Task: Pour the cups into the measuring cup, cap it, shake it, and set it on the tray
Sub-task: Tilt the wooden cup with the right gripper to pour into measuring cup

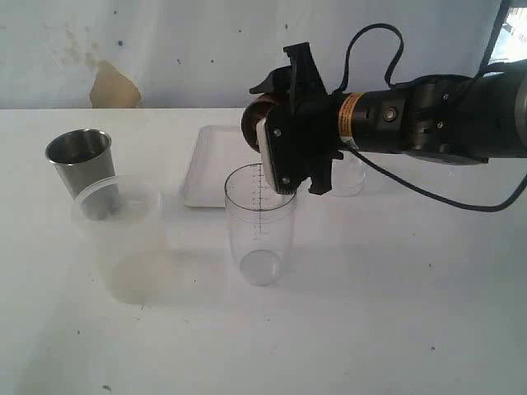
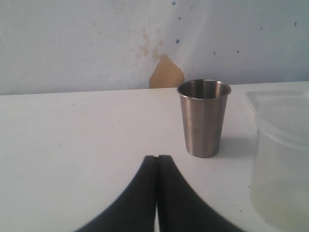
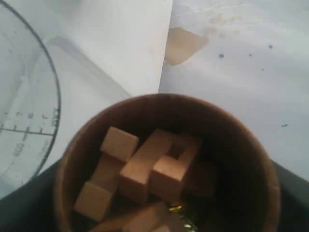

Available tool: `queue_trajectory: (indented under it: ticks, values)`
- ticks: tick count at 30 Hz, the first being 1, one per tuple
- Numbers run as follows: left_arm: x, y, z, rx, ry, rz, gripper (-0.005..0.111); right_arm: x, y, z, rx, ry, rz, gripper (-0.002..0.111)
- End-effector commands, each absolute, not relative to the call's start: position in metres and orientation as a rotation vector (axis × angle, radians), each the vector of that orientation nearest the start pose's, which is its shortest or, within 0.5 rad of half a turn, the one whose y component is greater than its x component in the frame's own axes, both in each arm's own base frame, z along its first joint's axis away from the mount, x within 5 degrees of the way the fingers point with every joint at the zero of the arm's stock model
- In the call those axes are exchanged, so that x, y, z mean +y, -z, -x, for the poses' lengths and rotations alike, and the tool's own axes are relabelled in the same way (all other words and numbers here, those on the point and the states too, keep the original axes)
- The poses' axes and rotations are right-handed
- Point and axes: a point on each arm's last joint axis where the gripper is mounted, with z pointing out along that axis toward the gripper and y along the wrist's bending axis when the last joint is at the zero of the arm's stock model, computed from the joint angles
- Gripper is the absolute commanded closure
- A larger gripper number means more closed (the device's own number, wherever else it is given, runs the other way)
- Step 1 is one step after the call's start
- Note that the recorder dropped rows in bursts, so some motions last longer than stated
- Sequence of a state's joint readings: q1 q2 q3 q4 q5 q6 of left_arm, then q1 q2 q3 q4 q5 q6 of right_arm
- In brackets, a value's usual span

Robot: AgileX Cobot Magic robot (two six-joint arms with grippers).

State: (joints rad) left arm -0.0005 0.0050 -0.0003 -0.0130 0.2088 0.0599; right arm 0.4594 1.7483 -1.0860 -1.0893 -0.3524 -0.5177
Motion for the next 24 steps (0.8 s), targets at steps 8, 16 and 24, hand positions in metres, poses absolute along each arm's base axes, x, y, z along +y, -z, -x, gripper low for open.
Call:
queue_trajectory:
  ticks: [8,16,24]
  values:
    - [-0.0005,-0.1949,-0.0559,1.685,-0.024,-0.04,0.107,0.1983,-0.2489,-0.3376,0.62,0.602,1.878,0.108]
    - [-0.0005,-0.1949,-0.0559,1.685,-0.024,-0.04,0.107,0.1983,-0.2491,-0.3377,0.458,0.716,1.943,0.108]
    - [-0.0005,-0.1949,-0.0559,1.685,-0.024,-0.04,0.107,0.1978,-0.2502,-0.3388,0.326,0.825,1.979,0.108]
